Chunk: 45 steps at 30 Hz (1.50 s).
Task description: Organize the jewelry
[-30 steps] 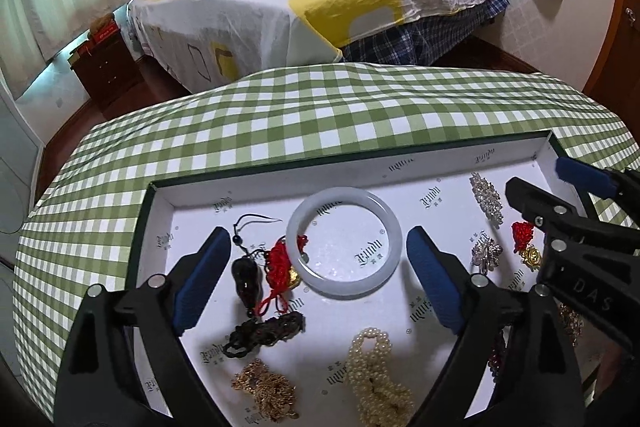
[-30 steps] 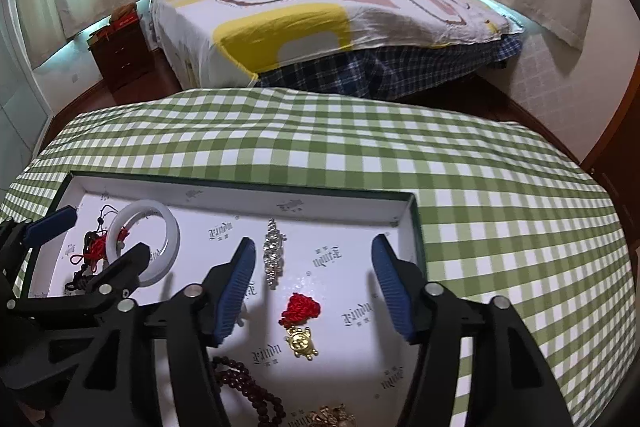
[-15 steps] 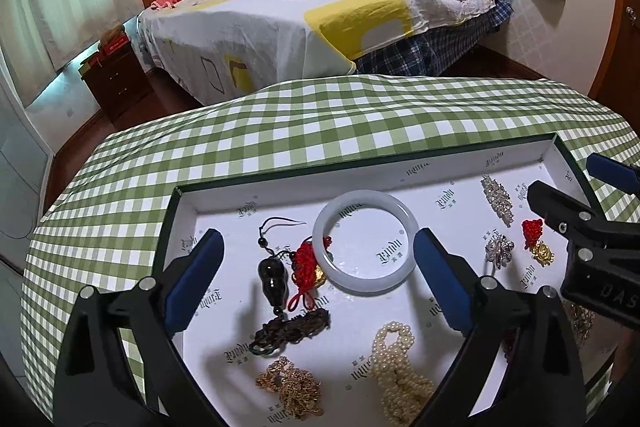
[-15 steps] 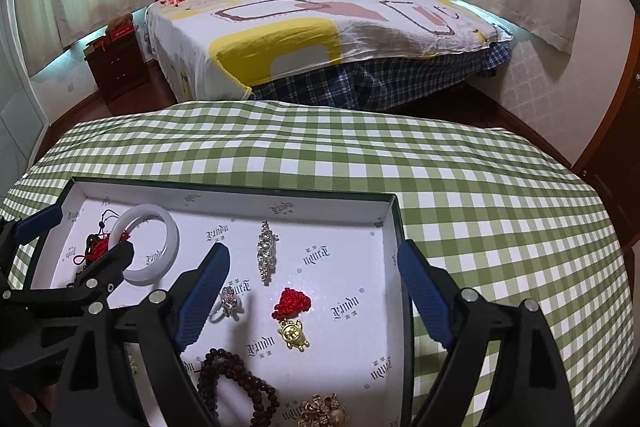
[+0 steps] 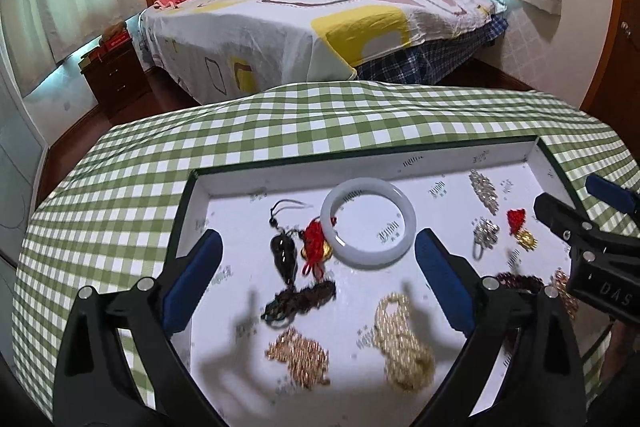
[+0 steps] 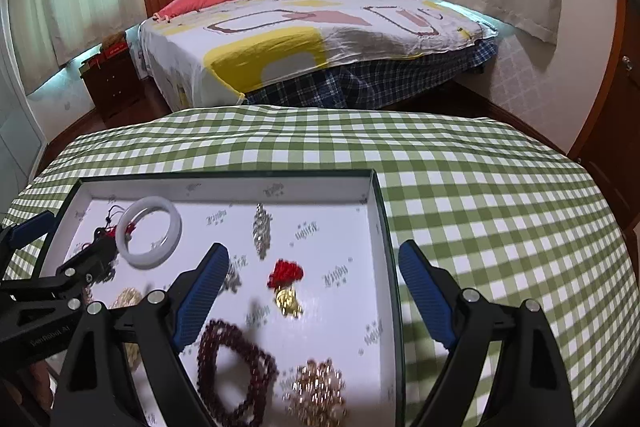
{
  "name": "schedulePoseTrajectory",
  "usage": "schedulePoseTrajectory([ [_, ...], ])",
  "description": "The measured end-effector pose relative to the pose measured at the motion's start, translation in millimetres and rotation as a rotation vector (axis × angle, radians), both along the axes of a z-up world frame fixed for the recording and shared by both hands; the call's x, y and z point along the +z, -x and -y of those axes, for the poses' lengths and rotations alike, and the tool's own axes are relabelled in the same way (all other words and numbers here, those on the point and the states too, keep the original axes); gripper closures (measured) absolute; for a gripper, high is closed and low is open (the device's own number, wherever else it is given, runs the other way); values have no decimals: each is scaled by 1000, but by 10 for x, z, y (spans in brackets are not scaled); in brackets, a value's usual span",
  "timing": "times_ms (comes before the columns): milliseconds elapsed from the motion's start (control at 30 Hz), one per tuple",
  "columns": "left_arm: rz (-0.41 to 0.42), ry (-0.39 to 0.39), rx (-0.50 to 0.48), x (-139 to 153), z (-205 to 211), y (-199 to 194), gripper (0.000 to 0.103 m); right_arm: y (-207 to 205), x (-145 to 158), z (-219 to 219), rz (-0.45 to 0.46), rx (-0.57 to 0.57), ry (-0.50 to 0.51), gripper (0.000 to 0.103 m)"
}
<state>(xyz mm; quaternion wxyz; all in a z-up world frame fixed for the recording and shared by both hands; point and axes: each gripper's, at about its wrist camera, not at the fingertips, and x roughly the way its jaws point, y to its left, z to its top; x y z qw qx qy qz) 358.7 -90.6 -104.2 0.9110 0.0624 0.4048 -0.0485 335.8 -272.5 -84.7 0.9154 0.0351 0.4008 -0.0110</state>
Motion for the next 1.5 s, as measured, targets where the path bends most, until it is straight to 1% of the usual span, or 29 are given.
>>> schedulePoseTrajectory([
  [300,36,-14,2,94,-92,442,6,451,90,-74,84,-15,20,19],
  [467,32,46,13,200,-207,807,5,746,169,-149,103,-10,35,19],
  [633,30,78,19,324,-283,1176,5,1074,273,-226,124,13,50,19],
  [700,50,81,24,409,-320,1344,5,1197,322,-252,131,17,61,19],
  [833,88,73,32,599,-389,1635,5,1430,464,-277,151,29,50,19],
  [967,123,71,58,797,-469,1926,5,1712,657,-321,178,44,55,18],
  [1100,161,85,67,1014,-524,2242,5,1991,854,-347,210,58,48,18],
  [1300,232,127,67,1331,-573,2705,5,2344,1121,-369,262,81,43,18],
  [1500,290,138,82,1605,-655,3107,4,2650,1332,-356,302,93,30,18],
])
